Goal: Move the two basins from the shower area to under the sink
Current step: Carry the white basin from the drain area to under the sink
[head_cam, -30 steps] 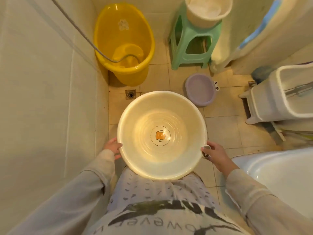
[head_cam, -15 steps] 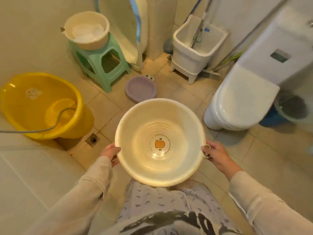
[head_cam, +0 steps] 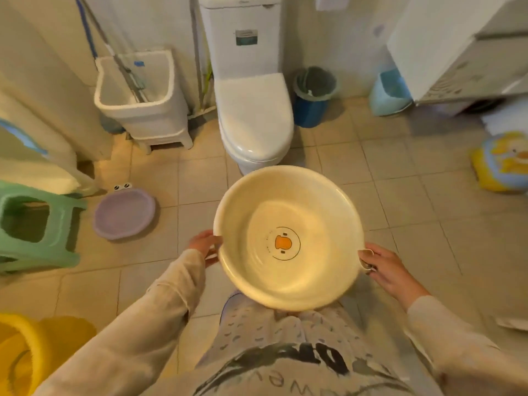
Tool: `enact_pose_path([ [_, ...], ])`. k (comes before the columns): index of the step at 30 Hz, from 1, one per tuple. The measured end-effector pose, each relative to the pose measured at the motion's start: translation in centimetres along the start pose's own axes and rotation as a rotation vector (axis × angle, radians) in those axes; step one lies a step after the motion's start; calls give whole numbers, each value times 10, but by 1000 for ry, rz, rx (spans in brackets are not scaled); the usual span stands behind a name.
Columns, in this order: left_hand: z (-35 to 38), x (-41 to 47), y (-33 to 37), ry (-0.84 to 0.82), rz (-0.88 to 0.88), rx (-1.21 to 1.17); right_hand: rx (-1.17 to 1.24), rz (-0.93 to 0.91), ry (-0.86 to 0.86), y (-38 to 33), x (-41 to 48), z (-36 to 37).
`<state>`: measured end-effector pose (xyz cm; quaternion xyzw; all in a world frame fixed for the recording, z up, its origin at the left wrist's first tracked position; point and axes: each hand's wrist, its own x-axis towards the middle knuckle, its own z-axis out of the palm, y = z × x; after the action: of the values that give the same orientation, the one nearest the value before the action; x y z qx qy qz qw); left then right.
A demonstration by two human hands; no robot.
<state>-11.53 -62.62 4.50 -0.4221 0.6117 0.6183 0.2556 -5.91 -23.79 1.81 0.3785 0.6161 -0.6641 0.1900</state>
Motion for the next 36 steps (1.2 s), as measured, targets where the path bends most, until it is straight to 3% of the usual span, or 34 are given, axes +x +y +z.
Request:
enact_pose_path([
  [5, 92, -5, 35, -133, 45, 133, 203, 21, 93, 21, -3, -75],
  [12, 231, -4, 57, -195, 54, 259, 382, 52, 162, 29, 14, -168],
  [22, 433, -6, 84, -225, -2, 280, 430, 4, 327, -43, 53, -315],
  [29, 534, 4, 105, -305, -21, 355, 452, -8, 430, -62, 71, -367],
  [36, 651, 37, 145, -408, -58, 538, 725, 57, 513, -102, 117, -425],
])
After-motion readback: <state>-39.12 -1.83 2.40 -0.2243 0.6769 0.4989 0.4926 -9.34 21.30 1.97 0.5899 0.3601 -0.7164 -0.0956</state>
